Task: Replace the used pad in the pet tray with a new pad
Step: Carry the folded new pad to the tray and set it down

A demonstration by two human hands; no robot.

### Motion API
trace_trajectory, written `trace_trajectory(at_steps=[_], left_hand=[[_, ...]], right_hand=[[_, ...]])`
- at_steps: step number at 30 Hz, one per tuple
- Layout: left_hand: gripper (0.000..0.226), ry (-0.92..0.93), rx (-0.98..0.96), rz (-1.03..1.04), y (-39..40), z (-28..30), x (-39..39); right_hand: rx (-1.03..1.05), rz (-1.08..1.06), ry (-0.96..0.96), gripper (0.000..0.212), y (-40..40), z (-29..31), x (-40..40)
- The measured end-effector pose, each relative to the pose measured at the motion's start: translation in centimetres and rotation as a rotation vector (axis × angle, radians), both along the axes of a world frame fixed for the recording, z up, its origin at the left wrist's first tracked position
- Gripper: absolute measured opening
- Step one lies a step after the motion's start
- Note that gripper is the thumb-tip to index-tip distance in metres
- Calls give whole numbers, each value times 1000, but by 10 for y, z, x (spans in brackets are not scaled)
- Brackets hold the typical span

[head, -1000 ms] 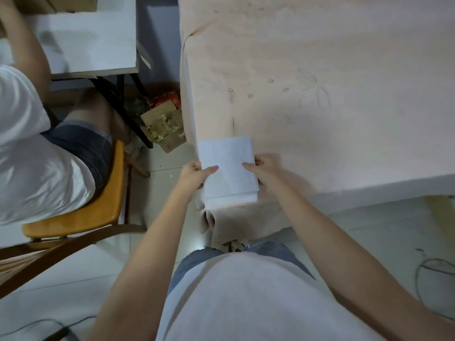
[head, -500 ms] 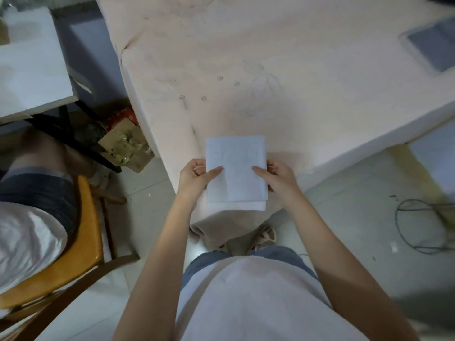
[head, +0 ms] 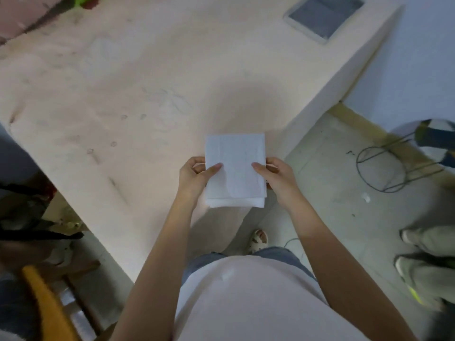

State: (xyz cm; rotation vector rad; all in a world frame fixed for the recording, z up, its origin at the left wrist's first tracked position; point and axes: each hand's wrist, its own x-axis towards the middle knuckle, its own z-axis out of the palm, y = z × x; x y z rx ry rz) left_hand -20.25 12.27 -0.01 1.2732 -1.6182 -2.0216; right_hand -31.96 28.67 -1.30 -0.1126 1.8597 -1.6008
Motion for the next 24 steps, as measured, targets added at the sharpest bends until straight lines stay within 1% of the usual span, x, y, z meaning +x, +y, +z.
trace_trajectory(at_steps=[6,13,17,21,24], left_hand=[[26,-8,-5,-129,41,0,-75],[24,0,-28,-304,94,6,-149],[26,-10,-41,-402,113,1,-185],[27,-2,-23,-497,129,-6,-225],[28,-4,-22,-530,139,-10,-259]], right_hand=[[-45,-159,-47,12,55,-2,-54],[-53,-332,-64,4,121,-3,-96],[-48,-445,-89,8,146,-8,-114],[-71,-539,-131,28,165,-13,-136],[-73,-586,-125,27,177,-15,-160]])
